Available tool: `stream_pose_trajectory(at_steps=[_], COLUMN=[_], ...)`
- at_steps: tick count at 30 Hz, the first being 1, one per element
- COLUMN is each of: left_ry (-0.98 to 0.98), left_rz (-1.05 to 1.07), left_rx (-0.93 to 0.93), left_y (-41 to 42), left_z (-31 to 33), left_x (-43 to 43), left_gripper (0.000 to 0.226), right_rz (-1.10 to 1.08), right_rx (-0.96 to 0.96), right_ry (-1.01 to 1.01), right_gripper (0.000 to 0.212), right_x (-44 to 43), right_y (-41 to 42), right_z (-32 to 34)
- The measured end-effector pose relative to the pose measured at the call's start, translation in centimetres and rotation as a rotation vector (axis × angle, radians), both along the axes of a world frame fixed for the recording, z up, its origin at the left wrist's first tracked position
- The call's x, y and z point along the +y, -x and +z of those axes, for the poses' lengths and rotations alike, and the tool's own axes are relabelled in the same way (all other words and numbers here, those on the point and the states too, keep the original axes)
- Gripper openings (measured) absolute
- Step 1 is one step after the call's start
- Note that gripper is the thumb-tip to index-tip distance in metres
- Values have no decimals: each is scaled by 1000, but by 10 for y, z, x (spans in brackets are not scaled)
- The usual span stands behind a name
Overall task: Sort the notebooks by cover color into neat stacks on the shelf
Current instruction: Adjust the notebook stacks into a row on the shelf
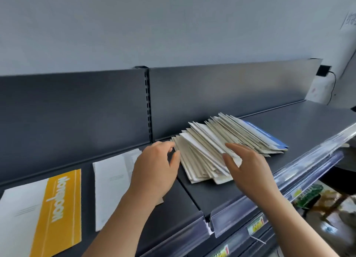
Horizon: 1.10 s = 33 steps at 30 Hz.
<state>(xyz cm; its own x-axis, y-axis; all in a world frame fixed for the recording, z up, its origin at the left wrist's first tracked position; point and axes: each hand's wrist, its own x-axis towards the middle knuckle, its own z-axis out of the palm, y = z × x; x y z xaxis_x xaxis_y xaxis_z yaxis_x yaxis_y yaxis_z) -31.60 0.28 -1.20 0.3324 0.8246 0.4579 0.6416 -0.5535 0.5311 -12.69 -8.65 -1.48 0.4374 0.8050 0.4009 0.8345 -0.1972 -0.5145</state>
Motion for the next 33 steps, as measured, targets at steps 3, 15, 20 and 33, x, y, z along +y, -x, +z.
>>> stream_pose_trajectory(at_steps=[3, 15, 20, 33], left_ry=[-20, 53, 126, 348], left_rz=[-39, 2, 47, 286], left_rx=[27, 11, -11, -141], left_y=[-36, -202, -262, -291], left_z=[4, -8, -10, -7], left_x=[6, 14, 13, 15], left_gripper=[20, 24, 27, 8], right_rz=[-26, -70, 130, 384], right_rx=[11, 120, 145, 160], right_ry=[-15, 230, 419, 230], right_gripper=[36, 25, 24, 30], right_x=[8, 57, 73, 73], right_y=[-38, -239, -289, -304], right_z=[0, -19, -36, -34])
